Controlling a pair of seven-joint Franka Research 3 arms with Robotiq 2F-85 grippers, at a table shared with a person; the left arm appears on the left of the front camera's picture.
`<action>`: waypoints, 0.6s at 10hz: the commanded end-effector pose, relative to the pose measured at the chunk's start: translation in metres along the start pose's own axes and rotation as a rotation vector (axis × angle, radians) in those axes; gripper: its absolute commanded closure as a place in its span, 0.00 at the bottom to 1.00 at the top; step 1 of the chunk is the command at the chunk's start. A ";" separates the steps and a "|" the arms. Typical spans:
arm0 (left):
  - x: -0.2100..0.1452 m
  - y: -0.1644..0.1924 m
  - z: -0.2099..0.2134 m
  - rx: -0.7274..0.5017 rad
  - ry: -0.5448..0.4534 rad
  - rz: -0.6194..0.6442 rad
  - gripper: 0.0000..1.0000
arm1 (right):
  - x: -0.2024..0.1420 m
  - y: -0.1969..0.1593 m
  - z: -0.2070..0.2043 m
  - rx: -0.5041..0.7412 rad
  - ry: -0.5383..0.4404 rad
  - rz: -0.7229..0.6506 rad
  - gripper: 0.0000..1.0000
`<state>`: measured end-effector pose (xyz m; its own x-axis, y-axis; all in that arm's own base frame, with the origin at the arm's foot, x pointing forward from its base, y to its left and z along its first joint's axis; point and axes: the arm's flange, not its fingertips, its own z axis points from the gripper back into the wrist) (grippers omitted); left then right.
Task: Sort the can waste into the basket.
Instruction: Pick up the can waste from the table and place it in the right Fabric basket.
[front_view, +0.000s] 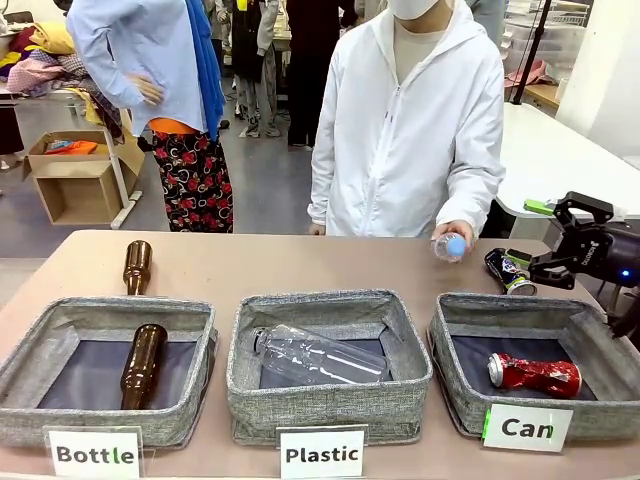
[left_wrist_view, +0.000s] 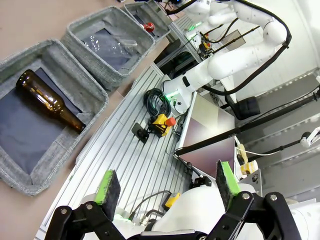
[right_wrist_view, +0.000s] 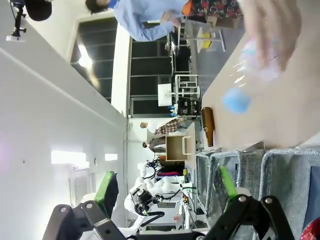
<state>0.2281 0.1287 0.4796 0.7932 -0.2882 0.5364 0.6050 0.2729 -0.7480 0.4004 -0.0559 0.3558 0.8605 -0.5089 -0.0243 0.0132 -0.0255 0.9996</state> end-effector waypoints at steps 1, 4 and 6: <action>0.000 -0.001 0.002 -0.007 -0.004 0.006 0.00 | 0.000 0.001 0.005 0.001 0.011 -0.012 0.00; 0.000 -0.001 0.002 -0.007 -0.004 0.006 0.00 | 0.000 0.001 0.005 0.001 0.011 -0.012 0.00; 0.000 -0.001 0.002 -0.007 -0.004 0.006 0.00 | 0.000 0.001 0.005 0.001 0.011 -0.012 0.00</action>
<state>0.2281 0.1287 0.4796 0.7932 -0.2882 0.5364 0.6050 0.2729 -0.7480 0.3999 -0.0582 0.3556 0.8584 -0.5124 -0.0247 0.0135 -0.0255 0.9996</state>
